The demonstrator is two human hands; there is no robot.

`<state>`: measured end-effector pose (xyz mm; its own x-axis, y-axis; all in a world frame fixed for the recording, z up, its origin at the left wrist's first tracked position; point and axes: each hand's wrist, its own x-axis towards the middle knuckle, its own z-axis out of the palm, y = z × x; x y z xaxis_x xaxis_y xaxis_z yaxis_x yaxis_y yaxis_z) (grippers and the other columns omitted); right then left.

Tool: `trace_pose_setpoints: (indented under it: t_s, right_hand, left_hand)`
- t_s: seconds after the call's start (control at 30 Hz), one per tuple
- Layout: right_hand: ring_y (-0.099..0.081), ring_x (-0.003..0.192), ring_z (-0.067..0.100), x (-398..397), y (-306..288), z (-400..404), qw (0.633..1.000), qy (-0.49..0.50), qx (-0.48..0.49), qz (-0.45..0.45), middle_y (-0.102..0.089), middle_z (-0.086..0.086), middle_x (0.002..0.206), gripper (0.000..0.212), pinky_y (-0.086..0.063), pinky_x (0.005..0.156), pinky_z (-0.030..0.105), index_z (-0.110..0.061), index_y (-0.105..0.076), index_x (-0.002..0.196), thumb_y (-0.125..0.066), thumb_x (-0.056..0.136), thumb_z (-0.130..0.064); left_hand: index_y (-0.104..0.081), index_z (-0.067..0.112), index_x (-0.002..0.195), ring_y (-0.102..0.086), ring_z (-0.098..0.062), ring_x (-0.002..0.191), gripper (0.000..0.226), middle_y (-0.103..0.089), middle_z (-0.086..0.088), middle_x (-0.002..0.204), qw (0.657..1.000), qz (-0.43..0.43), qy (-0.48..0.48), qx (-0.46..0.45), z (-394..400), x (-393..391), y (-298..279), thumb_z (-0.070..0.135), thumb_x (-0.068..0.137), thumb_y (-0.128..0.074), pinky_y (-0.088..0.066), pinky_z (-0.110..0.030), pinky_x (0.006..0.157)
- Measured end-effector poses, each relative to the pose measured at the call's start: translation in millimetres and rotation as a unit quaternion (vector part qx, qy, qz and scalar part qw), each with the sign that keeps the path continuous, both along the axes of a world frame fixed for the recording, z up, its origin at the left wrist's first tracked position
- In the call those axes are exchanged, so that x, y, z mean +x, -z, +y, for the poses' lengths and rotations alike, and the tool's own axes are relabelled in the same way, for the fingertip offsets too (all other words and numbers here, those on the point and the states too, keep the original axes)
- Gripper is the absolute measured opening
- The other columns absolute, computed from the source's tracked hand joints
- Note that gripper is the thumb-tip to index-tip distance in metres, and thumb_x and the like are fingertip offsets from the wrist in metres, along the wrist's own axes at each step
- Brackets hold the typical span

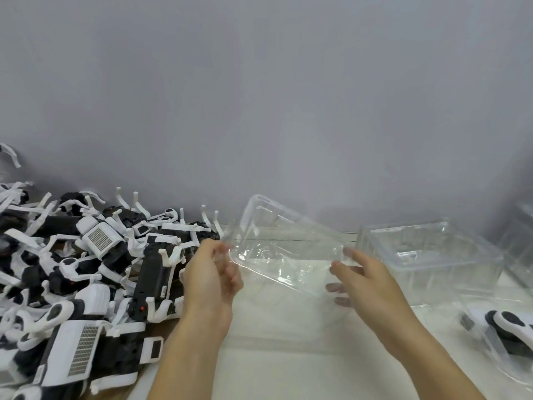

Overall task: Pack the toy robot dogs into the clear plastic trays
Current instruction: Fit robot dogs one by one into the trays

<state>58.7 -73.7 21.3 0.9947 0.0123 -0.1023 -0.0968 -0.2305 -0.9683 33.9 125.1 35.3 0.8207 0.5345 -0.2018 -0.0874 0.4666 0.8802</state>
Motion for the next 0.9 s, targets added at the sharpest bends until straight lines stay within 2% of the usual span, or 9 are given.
trace_pose_setpoints:
  t_s: [0.1,0.17,0.23,0.37,0.43,0.53,0.63,0.73,0.9]
  right_hand:
    - [-0.071,0.084,0.018,-1,-14,-12,0.997,0.009,-0.072,-0.030,-0.070,-0.003,0.090,0.037,-0.056,0.087,0.047,-0.022,-0.056,0.132,-0.057,0.096,-0.025]
    - [-0.070,0.083,0.024,-2,-24,-21,0.992,0.001,-0.118,-0.046,-0.071,0.006,0.087,0.018,-0.055,0.086,0.051,-0.022,-0.064,0.109,-0.058,0.093,-0.026]
    - [-0.068,0.081,0.021,-3,-30,-28,0.984,-0.019,-0.170,-0.048,-0.071,0.006,0.086,0.023,-0.057,0.082,0.046,-0.019,-0.063,0.113,-0.057,0.092,-0.028]
    - [-0.065,0.082,0.011,-7,-34,-31,0.954,-0.080,-0.290,-0.010,-0.069,-0.004,0.099,0.037,-0.050,0.070,0.026,-0.028,-0.052,0.127,-0.055,0.091,-0.038]
    - [-0.062,0.100,0.017,-8,-30,-26,0.936,-0.107,-0.336,0.008,-0.063,-0.001,0.118,0.053,-0.050,0.083,0.030,-0.030,-0.040,0.143,-0.052,0.092,-0.042]
    - [-0.056,0.115,0.021,-7,-19,-22,0.921,-0.119,-0.371,0.008,-0.057,-0.001,0.126,0.064,-0.046,0.094,0.031,-0.026,-0.026,0.152,-0.050,0.095,-0.041]
    - [-0.053,0.120,0.022,-3,-12,-23,0.915,-0.111,-0.388,0.012,-0.052,0.000,0.133,0.064,-0.044,0.090,0.029,-0.023,-0.028,0.151,-0.051,0.095,-0.045]
    - [-0.054,0.106,0.020,0,-13,-25,0.918,-0.085,-0.387,-0.010,-0.054,-0.003,0.115,0.052,-0.045,0.084,0.029,-0.019,-0.045,0.137,-0.051,0.095,-0.050]
    - [-0.046,0.130,0.018,-5,-22,-14,0.917,-0.026,-0.358,-0.174,-0.054,-0.001,0.137,0.049,-0.036,0.104,0.031,-0.021,-0.050,0.140,-0.056,0.095,-0.039]
  left_hand:
    - [-0.062,0.011,0.087,-0.049,-0.009,0.046,0.013,-0.060,0.001,0.064,0.994,0.028,0.004,0.107,-4,3,0,0.016,0.091,-0.051,-0.038,-0.027,0.053]
    - [-0.065,0.017,0.104,-0.064,-0.011,0.071,0.018,-0.070,0.000,0.090,0.988,0.023,0.003,0.155,-4,2,0,0.025,0.095,-0.052,-0.044,-0.029,0.064]
    - [-0.067,0.031,0.108,-0.064,-0.010,0.099,0.020,-0.068,0.007,0.109,0.982,0.009,0.022,0.190,-1,0,2,0.038,0.094,-0.054,-0.046,-0.032,0.077]
    - [-0.066,0.044,0.111,-0.056,-0.002,0.113,0.030,-0.063,0.020,0.120,0.963,0.024,0.140,0.228,3,-2,9,0.053,0.084,-0.061,-0.042,-0.033,0.089]
    - [-0.065,0.042,0.111,-0.057,-0.005,0.116,0.021,-0.065,0.015,0.121,0.950,0.048,0.162,0.262,0,1,18,0.031,0.095,-0.061,-0.040,-0.032,0.092]
    - [-0.066,0.037,0.106,-0.059,-0.009,0.114,0.036,-0.070,0.012,0.113,0.935,0.087,0.140,0.314,-6,6,31,0.006,0.096,-0.051,-0.043,-0.027,0.089]
    - [-0.069,0.036,0.099,-0.061,-0.012,0.107,0.037,-0.072,0.011,0.101,0.938,0.099,0.130,0.306,-8,7,35,0.007,0.097,-0.047,-0.044,-0.026,0.080]
    - [-0.073,0.030,0.094,-0.062,-0.012,0.105,0.033,-0.074,0.010,0.095,0.945,0.095,0.119,0.288,-8,7,36,0.007,0.096,-0.049,-0.044,-0.027,0.080]
    - [-0.075,0.022,0.093,-0.066,-0.014,0.101,0.021,-0.077,0.007,0.091,0.966,0.078,0.095,0.227,-6,9,38,0.007,0.091,-0.060,-0.046,-0.026,0.080]
